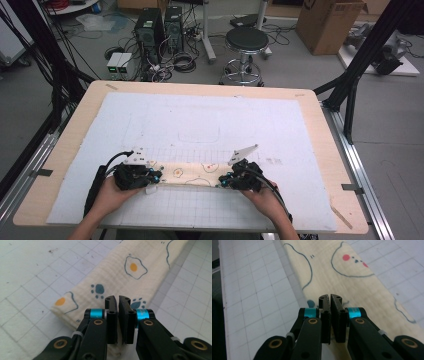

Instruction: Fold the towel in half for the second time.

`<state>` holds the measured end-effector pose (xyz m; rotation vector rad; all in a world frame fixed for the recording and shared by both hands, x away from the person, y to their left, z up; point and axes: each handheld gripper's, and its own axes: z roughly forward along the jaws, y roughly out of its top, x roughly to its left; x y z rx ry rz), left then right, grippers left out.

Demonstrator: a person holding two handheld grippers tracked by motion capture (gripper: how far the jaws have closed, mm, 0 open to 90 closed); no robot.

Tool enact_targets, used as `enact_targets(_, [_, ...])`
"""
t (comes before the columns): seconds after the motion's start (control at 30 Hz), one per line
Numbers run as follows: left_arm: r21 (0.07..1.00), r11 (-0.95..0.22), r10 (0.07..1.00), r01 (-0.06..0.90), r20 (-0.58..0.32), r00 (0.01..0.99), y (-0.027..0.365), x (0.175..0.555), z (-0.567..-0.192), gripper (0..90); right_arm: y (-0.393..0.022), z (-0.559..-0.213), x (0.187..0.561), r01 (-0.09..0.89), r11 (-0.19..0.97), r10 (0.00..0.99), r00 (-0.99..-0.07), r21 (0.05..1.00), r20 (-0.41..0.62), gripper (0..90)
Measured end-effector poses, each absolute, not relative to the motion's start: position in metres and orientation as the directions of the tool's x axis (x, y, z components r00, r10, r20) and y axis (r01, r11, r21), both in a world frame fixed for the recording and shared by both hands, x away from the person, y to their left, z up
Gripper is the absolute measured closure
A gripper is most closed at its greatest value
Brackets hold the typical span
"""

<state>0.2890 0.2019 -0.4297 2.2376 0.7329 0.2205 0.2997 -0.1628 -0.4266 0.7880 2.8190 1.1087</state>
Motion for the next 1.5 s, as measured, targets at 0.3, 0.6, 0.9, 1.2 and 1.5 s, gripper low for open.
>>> enact_targets(0.3, [0.728,-0.523,0.585,0.443,-0.072,0.808,0.216,0.286,-0.431,83.9,-0.195,-0.429,0.294,0.478,0.576,0.499,-0.848,0.663,0.178,86.1])
enact_targets(0.6, [0.772,-0.477,0.58,0.419,-0.082,0.811,0.222,0.285,-0.426,73.3,-0.203,-0.426,0.289,0.455,0.541,0.497,-0.851,0.707,0.168,75.0])
enact_targets(0.9, [0.776,-0.477,0.579,0.412,-0.074,0.812,0.216,0.296,-0.423,62.2,-0.188,-0.416,0.309,0.405,0.53,0.505,-0.857,0.745,0.106,63.6])
enact_targets(1.2, [0.738,-0.522,0.578,0.427,-0.061,0.813,0.216,0.295,-0.432,58.6,-0.186,-0.429,0.306,0.41,0.611,0.504,-0.861,0.678,0.066,53.8])
enact_targets(1.5, [0.749,-0.506,0.581,0.428,-0.07,0.811,0.22,0.294,-0.435,60.2,-0.202,-0.433,0.297,0.404,0.582,0.504,-0.86,0.705,0.078,50.5])
